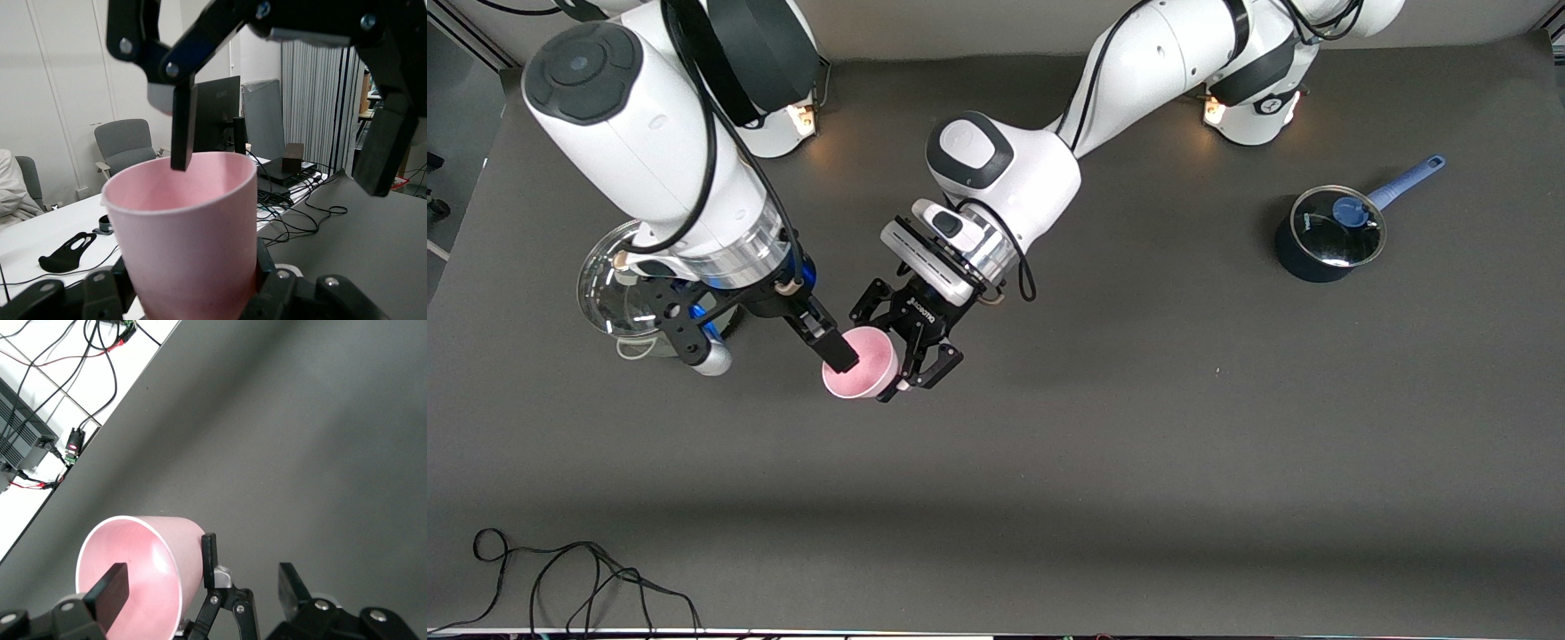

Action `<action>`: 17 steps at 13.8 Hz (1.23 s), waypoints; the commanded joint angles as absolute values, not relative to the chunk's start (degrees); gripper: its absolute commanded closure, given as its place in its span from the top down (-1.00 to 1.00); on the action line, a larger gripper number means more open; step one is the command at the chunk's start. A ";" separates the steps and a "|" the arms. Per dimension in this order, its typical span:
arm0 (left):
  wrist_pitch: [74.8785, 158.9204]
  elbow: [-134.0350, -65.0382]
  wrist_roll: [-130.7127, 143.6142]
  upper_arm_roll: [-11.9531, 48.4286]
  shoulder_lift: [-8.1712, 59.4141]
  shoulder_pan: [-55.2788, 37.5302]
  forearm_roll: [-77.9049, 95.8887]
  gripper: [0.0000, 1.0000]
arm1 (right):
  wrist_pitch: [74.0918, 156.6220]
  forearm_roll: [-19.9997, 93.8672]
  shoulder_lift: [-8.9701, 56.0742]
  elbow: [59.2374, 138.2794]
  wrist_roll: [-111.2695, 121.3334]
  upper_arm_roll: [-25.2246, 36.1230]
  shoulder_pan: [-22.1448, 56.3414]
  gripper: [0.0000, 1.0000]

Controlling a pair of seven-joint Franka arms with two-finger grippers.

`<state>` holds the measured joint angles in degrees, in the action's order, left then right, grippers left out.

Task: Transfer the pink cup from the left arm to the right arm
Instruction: 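Reach the right gripper to the pink cup rim, then close the right gripper on the pink cup rim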

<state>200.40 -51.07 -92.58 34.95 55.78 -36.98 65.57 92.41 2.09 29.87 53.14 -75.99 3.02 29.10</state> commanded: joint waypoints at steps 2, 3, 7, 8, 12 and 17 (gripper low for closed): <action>200.92 -50.62 -91.58 34.10 55.28 -37.79 65.74 -1.00 | 92.90 2.20 31.73 50.89 -77.43 2.64 29.18 0.98; 200.83 -50.62 -91.58 34.19 55.28 -37.79 65.74 -1.00 | 93.07 2.20 31.73 50.89 -77.43 2.64 29.18 0.97; 200.92 -50.62 -91.58 34.10 55.28 -37.79 65.74 -1.00 | 93.25 2.29 31.73 50.80 -77.34 2.64 29.18 0.55; 200.83 -50.62 -91.58 34.10 55.28 -37.79 65.74 -1.00 | 93.51 2.20 31.73 50.80 -77.34 2.55 29.18 0.22; 200.83 -50.62 -91.58 34.10 55.20 -37.79 65.74 -1.00 | 93.95 2.20 31.64 50.80 -77.34 2.29 29.18 -1.00; 200.83 -50.62 -91.58 34.10 55.11 -37.79 65.74 -1.00 | 94.04 2.20 31.64 50.62 -77.17 2.20 29.18 -1.00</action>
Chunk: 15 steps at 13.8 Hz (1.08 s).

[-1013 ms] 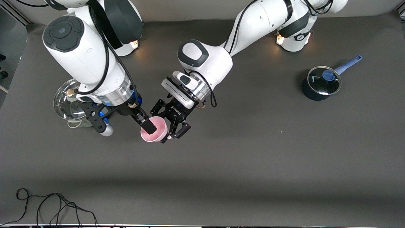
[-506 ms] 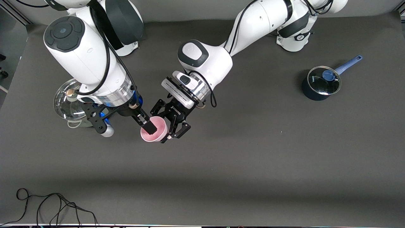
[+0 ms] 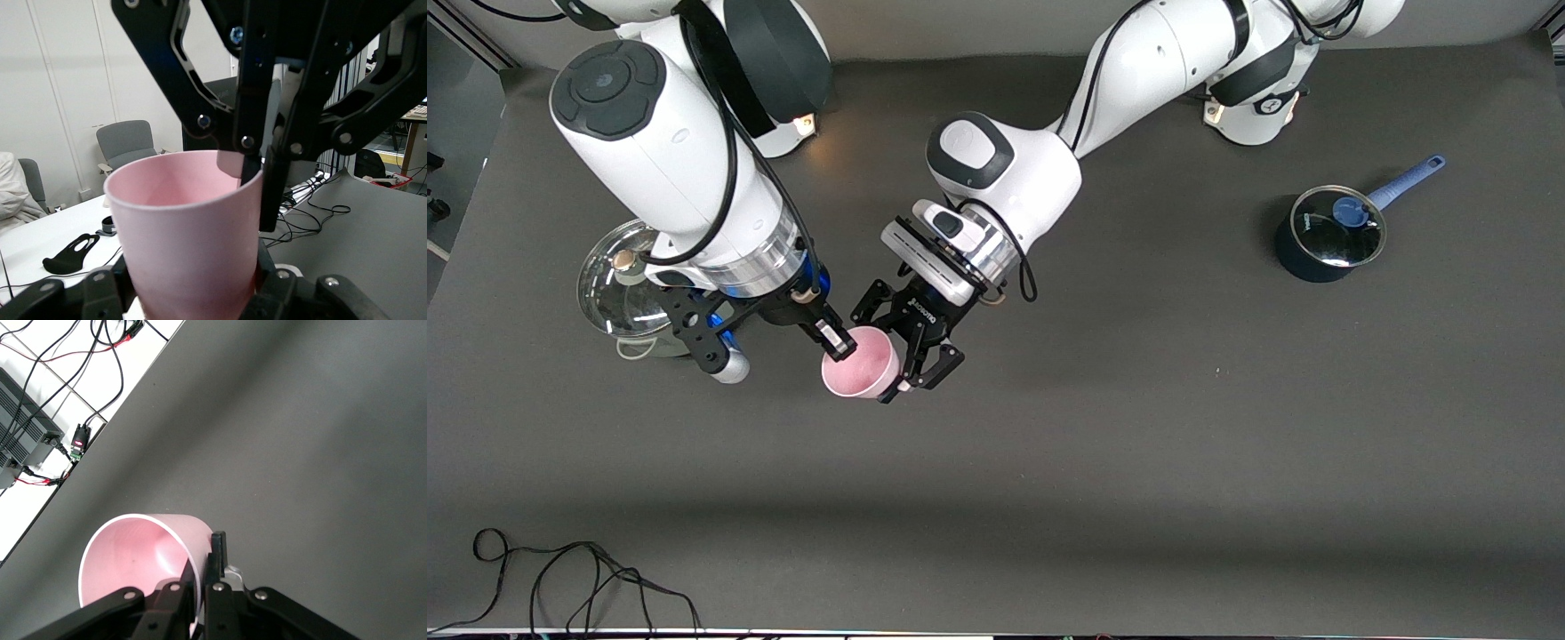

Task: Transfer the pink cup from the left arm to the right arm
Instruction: 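Close the right gripper on the pink cup rim, then pull the cup away with the right gripper while the left gripper opens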

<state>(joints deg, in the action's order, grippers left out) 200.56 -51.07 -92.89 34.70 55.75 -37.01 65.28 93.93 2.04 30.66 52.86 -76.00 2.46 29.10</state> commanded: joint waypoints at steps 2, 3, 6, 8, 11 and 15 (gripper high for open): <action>200.83 -50.62 -91.58 34.10 55.11 -37.79 65.74 -1.00 | 94.04 2.20 31.64 50.62 -77.08 2.20 29.18 -1.00; 200.83 -50.71 -91.58 34.10 55.11 -37.79 65.74 -1.00 | 94.13 2.20 31.64 50.62 -77.08 2.20 29.18 -1.00; 200.74 -51.15 -91.85 31.83 53.89 -37.53 64.34 1.00 | 95.62 1.94 31.64 50.62 -76.82 2.55 28.92 -1.00; 200.39 -51.24 -91.93 30.94 53.35 -37.53 64.16 1.00 | 95.62 1.85 31.64 50.62 -74.81 2.99 28.30 -1.00; 198.21 -51.94 -92.20 30.85 53.26 -35.96 63.55 1.00 | 95.62 1.76 31.64 50.71 -70.77 3.25 26.46 -1.00; 187.06 -62.12 -92.20 31.20 46.69 -26.22 62.40 1.00 | 95.98 1.67 31.64 50.62 -66.81 3.25 22.51 -1.00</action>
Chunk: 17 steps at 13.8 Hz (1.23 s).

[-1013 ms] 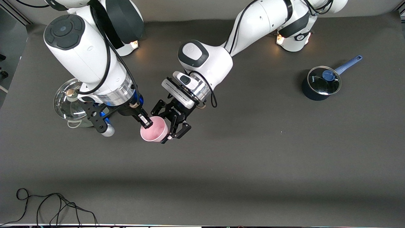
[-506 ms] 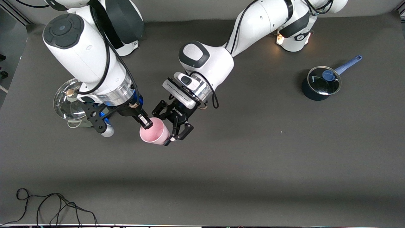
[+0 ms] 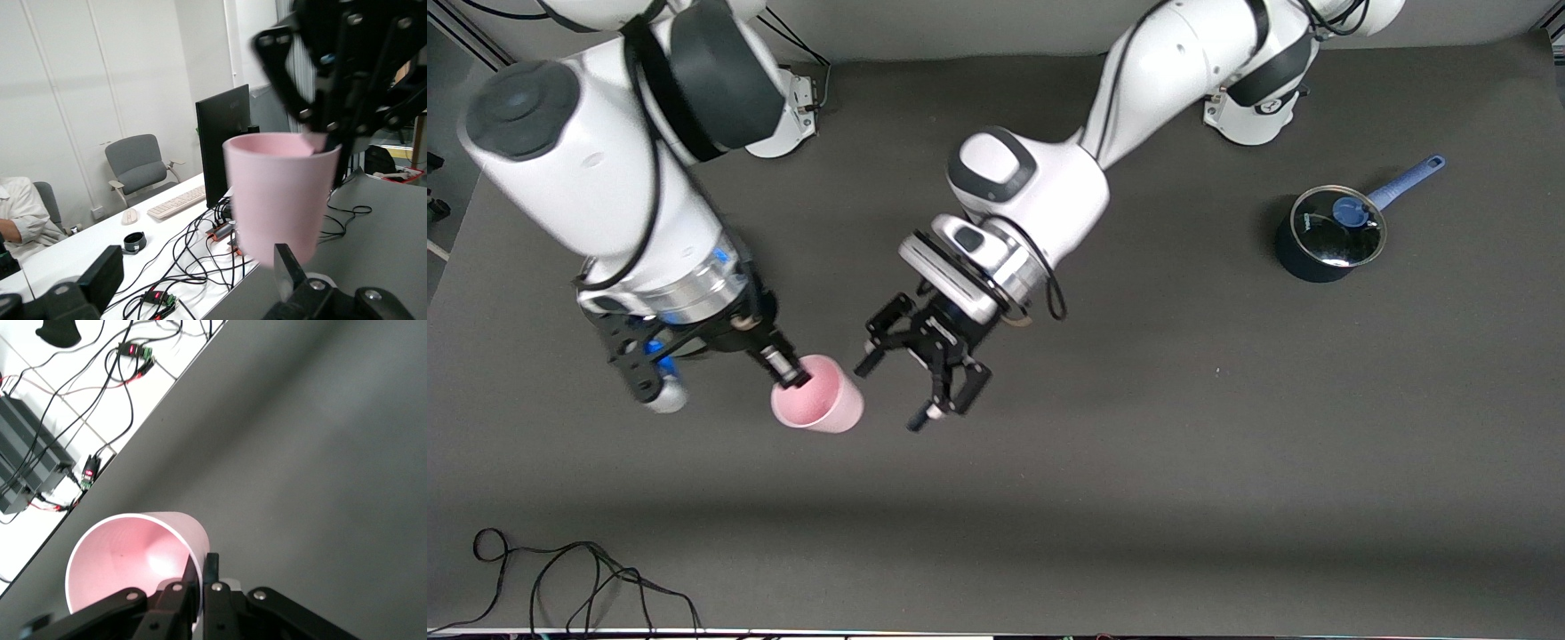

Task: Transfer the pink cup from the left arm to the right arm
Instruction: 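Pull the cup away with the right gripper while the left gripper opens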

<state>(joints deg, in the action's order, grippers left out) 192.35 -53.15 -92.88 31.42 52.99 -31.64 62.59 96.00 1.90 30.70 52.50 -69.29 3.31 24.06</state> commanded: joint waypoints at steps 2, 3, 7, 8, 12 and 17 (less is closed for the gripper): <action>176.54 -65.03 -92.11 30.94 44.13 -20.42 62.40 1.00 | 96.33 1.76 31.64 50.62 -64.61 3.25 20.05 -1.00; 172.05 -67.13 -92.11 30.85 42.21 -17.69 62.32 1.00 | 96.50 1.76 31.64 50.62 -63.56 3.25 18.82 -1.00; 140.64 -74.35 -87.58 30.67 33.77 -0.06 53.31 1.00 | 95.89 0.62 31.20 51.06 -57.06 3.87 13.20 -1.00; 130.53 -73.40 -82.32 30.76 32.71 4.26 46.21 1.00 | 95.89 0.62 31.11 51.24 -56.00 3.87 11.70 -1.00; 99.63 -63.21 -66.64 30.67 30.85 13.08 31.48 1.00 | 95.36 0.53 30.76 51.50 -47.23 3.87 6.78 -1.00; 82.74 -62.84 -52.32 30.67 23.57 17.84 16.04 1.00 | 91.07 2.63 27.70 59.21 -21.86 4.04 1.41 -1.00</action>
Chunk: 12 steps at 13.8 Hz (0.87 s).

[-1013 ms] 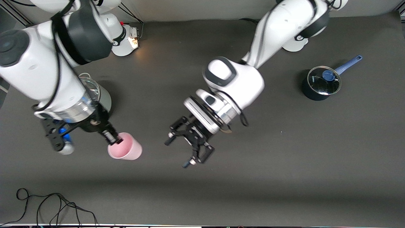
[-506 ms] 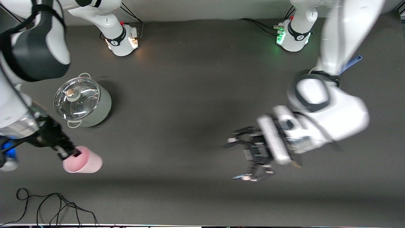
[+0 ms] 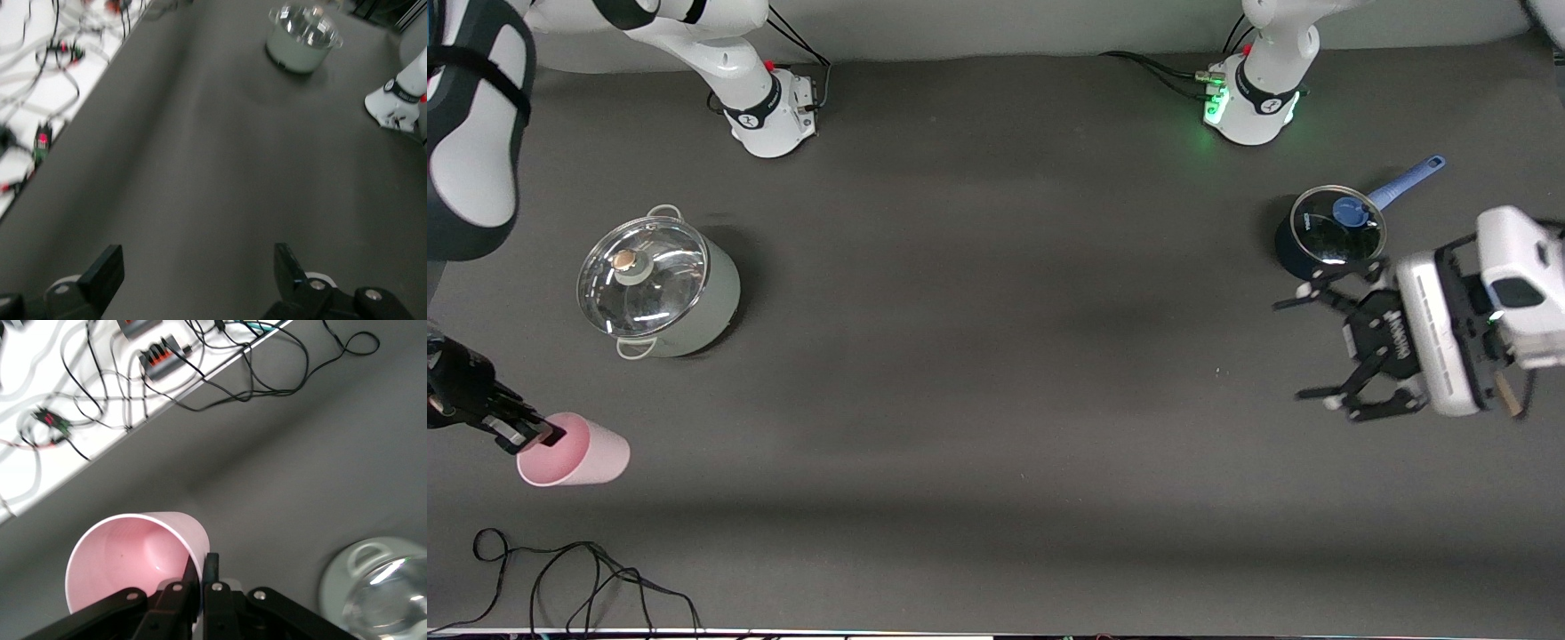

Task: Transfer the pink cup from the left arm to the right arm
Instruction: 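Pull the cup away with the right gripper while the left gripper opens, then lower the cup with the right gripper while the left gripper returns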

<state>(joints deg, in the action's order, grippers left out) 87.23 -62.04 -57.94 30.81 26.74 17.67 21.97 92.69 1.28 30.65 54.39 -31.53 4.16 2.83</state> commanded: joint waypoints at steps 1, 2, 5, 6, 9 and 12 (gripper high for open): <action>79.66 -62.84 -50.03 30.59 21.99 17.93 12.86 1.00 | 91.05 2.72 26.47 61.76 -16.58 4.04 1.15 -1.00; 77.80 -62.75 -47.66 30.59 20.41 19.15 9.61 1.00 | 91.32 2.72 25.76 63.96 -12.70 4.04 0.45 -1.00; 72.62 -62.84 -36.43 30.59 17.76 22.76 3.54 1.00 | 95.69 2.81 23.39 73.17 -1.88 4.04 -0.78 -1.00; 71.73 -62.84 -32.04 30.59 17.58 22.76 0.21 1.00 | 98.41 2.81 21.81 77.22 0.33 4.13 -0.96 -1.00; 70.14 -62.84 -20.36 30.59 17.49 22.85 -6.48 1.00 | 109.03 2.72 18.90 89.70 6.31 4.30 -0.97 -1.00; 70.05 -64.68 -5.66 30.67 18.02 23.03 -7.21 1.00 | 121.51 2.55 18.28 100.25 7.64 4.31 -0.62 -1.00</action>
<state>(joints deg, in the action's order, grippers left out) 70.46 -62.52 -13.70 30.55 18.66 23.06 -5.85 114.00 1.97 21.94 90.71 5.39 4.19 -1.00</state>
